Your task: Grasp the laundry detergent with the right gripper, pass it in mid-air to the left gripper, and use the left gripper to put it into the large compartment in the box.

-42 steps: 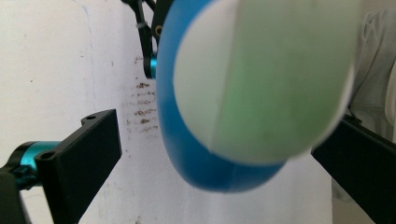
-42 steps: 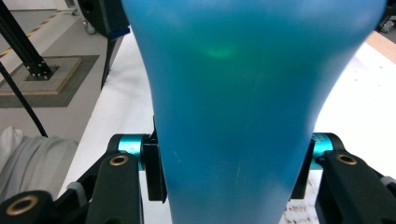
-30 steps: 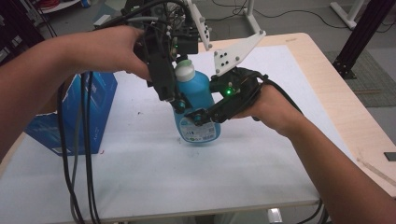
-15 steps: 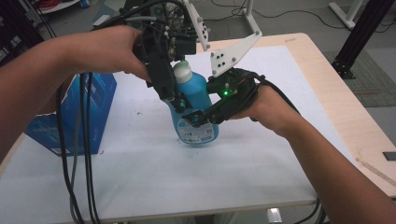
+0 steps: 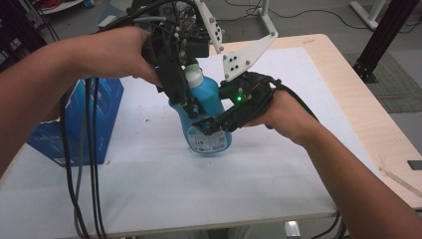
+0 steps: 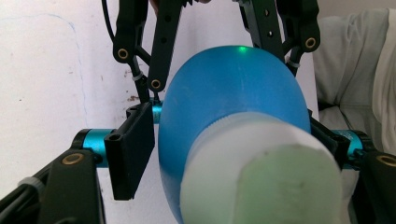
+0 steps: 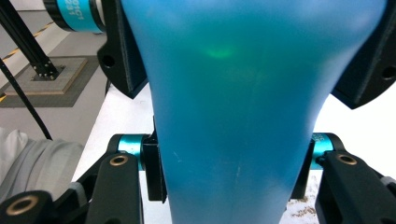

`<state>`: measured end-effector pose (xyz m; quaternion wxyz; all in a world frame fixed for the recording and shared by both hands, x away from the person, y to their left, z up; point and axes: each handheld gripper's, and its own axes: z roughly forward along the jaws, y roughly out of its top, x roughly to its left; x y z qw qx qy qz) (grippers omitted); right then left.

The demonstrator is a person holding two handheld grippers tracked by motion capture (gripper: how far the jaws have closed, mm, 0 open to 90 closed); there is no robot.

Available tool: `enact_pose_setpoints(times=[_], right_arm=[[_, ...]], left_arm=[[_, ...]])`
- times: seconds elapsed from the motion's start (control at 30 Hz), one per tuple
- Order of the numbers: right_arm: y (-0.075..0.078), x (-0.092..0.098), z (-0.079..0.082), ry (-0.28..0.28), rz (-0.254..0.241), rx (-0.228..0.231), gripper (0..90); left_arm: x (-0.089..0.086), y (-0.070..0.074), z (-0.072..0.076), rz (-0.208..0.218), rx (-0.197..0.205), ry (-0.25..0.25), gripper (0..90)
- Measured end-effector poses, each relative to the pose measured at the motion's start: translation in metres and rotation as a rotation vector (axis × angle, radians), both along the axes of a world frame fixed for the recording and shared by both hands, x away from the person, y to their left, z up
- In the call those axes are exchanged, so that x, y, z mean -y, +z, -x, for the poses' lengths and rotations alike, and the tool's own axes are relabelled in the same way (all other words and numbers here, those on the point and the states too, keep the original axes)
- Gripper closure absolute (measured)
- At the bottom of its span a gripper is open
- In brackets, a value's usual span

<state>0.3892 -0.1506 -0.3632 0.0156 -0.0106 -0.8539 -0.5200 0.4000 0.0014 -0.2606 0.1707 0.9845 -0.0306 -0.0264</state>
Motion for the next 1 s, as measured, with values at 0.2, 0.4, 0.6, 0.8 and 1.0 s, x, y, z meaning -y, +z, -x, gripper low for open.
enact_pose_setpoints(times=[0.2, 0.4, 0.6, 0.8, 1.0], right_arm=[[-0.001, 0.000, 0.000, -0.001, 0.001, 0.001, 46.5], [0.000, 0.000, 0.000, 0.003, -0.001, 0.005, 46.5], [0.001, 0.001, 0.000, 0.001, 0.000, 0.003, 46.0], [0.006, 0.002, 0.001, -0.030, -0.008, -0.001, 39.0], [0.010, 0.012, -0.002, -0.074, 0.010, -0.060, 21.8]], left_arm=[[0.000, 0.001, 0.002, 0.004, -0.003, -0.027, 36.9], [0.000, 0.001, 0.003, 0.010, -0.001, -0.033, 37.3], [0.001, 0.004, 0.002, 0.000, -0.010, -0.021, 37.7], [0.003, 0.012, 0.001, 0.003, -0.020, -0.012, 37.8], [0.000, 0.021, 0.000, 0.001, -0.014, -0.003, 37.8]])
